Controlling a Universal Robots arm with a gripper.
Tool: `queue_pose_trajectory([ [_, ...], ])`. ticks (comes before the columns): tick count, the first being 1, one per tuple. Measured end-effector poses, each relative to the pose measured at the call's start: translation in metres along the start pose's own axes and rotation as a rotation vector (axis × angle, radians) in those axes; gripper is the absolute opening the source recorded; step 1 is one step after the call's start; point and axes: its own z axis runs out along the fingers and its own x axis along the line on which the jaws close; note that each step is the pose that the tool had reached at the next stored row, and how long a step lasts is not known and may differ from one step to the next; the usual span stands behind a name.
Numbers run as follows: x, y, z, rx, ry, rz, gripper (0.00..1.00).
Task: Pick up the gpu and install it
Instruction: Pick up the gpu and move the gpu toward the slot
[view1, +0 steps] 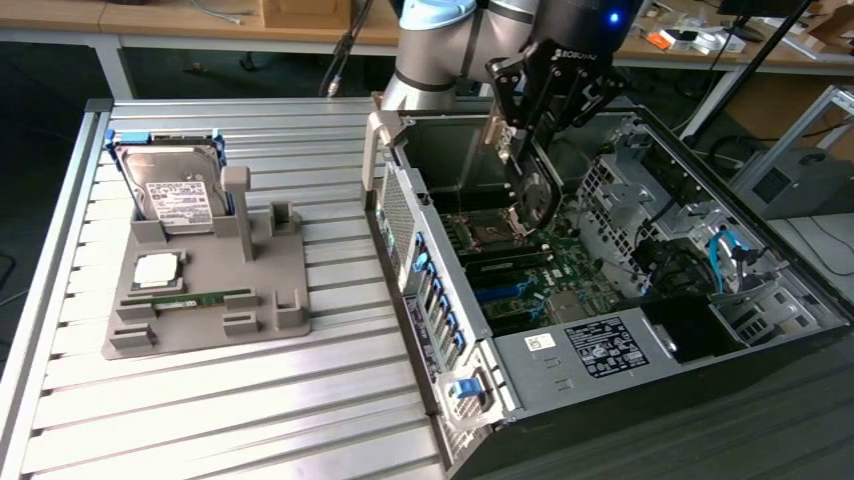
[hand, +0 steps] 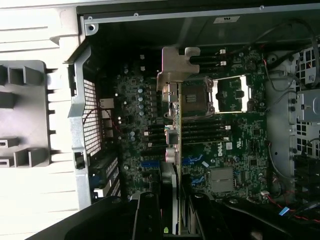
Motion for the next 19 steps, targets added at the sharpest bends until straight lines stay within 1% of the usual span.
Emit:
queue_pose_trajectory([
  [19, -0.0057, -0.0014, 0.0057, 0.0033, -0.0003, 0.0, 0.27],
])
